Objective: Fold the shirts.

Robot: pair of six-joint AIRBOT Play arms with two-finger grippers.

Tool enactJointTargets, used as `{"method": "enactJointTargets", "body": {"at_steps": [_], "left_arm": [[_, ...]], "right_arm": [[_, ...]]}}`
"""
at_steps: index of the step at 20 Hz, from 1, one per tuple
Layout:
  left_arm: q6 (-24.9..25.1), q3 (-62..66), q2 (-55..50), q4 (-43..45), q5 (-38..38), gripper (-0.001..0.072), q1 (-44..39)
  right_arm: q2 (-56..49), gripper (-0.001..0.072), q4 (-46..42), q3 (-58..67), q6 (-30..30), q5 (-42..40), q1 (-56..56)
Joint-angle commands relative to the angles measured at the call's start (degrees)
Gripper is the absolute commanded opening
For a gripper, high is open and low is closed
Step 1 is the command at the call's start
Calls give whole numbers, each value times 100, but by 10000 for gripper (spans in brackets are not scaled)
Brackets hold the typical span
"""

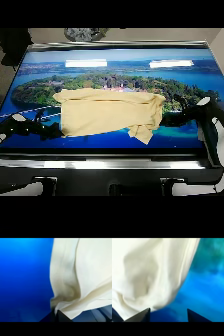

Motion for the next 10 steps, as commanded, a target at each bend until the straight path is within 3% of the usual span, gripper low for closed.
{"method": "enactJointTargets", "body": {"at_steps": [1, 2, 3, 4, 5, 10], "left_arm": [[127, 7, 107, -114, -125, 24, 2], [144, 7, 105, -114, -122, 25, 2], [144, 9, 105, -111, -87, 25, 2], [146, 26, 103, -111, -59, 25, 4], [146, 83, 103, -111, -63, 25, 15], [249, 1692, 673, -107, -251, 21, 55]], "right_arm": [[-210, 401, 452, -33, 136, -656, 48], [-221, 315, 450, -35, 234, -737, 48], [-234, 282, 444, -33, 308, -756, 48], [-258, 142, 448, -33, 343, -680, 59], [-262, 50, 483, -33, 341, -516, 57], [400, 47, 304, 914, -378, 197, 39]]}}
